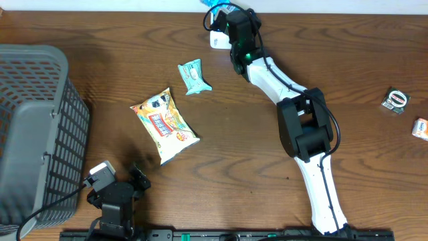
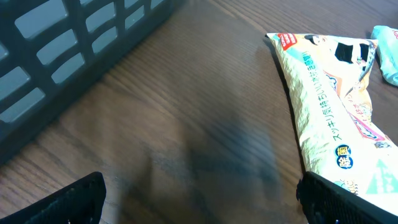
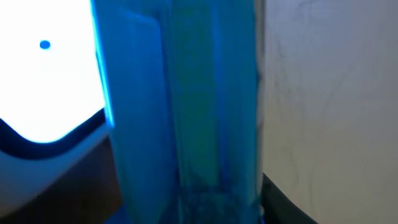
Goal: Scan the item barcode
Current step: 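Carry the bottle up and hold it in front of the scanner, then carry the bottle to the right edge and release it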
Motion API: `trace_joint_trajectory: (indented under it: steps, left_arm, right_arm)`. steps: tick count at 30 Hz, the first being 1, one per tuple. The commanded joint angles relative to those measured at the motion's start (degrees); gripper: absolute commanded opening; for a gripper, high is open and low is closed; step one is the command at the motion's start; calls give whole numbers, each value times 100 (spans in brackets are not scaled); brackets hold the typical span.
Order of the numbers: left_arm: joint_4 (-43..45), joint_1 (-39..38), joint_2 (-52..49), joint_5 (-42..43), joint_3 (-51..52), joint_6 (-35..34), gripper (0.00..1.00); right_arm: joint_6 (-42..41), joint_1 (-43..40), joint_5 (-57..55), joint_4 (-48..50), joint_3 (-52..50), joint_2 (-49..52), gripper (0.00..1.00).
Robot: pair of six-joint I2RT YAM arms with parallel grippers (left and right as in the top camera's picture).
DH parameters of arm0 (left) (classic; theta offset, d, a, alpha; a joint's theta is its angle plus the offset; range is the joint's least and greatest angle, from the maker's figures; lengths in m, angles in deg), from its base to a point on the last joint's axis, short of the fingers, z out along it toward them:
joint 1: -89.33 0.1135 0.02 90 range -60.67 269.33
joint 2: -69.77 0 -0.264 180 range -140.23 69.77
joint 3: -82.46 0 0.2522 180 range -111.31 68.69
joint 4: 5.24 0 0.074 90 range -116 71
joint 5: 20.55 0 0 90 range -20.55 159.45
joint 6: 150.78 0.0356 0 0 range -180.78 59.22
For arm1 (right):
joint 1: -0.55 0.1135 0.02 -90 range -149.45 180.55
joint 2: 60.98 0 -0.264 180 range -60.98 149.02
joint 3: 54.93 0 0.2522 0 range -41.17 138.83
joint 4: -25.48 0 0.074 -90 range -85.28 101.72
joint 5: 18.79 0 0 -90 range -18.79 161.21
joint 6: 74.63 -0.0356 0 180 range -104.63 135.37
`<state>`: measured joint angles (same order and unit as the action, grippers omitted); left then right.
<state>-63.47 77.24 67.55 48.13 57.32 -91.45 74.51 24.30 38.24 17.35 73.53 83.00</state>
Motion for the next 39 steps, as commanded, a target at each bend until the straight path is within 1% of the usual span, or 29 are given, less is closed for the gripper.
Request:
trace_joint_trajectory:
  steps: [1, 4, 7, 11, 15, 20, 24, 29, 30, 32, 34, 35, 36, 37, 38, 39]
  left_arm:
    - [-199, 4, -4, -122, 24, -26, 98]
    - [-199, 4, -4, -122, 24, -26, 98]
    - [-199, 4, -4, -122, 24, -26, 98]
    - [-199, 4, -4, -122, 24, -26, 98]
    - [-199, 4, -4, -122, 24, -26, 98]
    - [-199, 4, -4, -122, 24, -26, 98]
    - [-199, 4, -4, -122, 24, -26, 98]
    - [-199, 4, -4, -122, 24, -26, 98]
    - [-199, 4, -4, -122, 24, -26, 98]
    - [-199, 4, -4, -122, 24, -26, 97]
    - [-199, 4, -4, -122, 24, -26, 98]
    - [-199, 4, -4, -122, 24, -28, 98]
    - [-199, 4, -4, -122, 24, -26, 98]
    - [-199, 4, -4, -122, 24, -26, 98]
    - [-199, 4, -4, -122, 24, -26, 98]
    - [-199, 4, -4, -122, 24, -26, 98]
  right_arm:
    - [-118, -116, -603, 24, 219, -369, 1]
    - [-428, -304, -863, -361, 219, -608, 1]
    - [-1172, -787, -1010, -1469, 219, -925, 1]
    - [-1987, -1521, -944, -2350, 216, -1014, 1]
    - [-2490, -2225, -507, -3075, 114, -984, 1]
    - [-2883, -3095, -181, -3200, -221, -981, 1]
    - [-3268, -3709, 293, -3195, -527, -981, 3]
    - [-3600, -4170, 354, -3025, -883, -981, 5]
    - [-3775, -4264, 352, -3036, -905, -981, 11]
    - [-4197, -4437, 352, -3112, -909, -981, 29]
    - [-4422, -4562, 352, -3209, -903, -999, 56]
    - [-4492, -4607, 356, -3287, -903, -1019, 75]
    - [-4618, -4625, 358, -3351, -903, -1049, 87]
    - [-4739, -4625, 382, -3383, -901, -1082, 95]
    - [-4846, -4610, 518, -3447, -901, -1156, 99]
    - [-4885, -4572, 782, -3521, -898, -1250, 99]
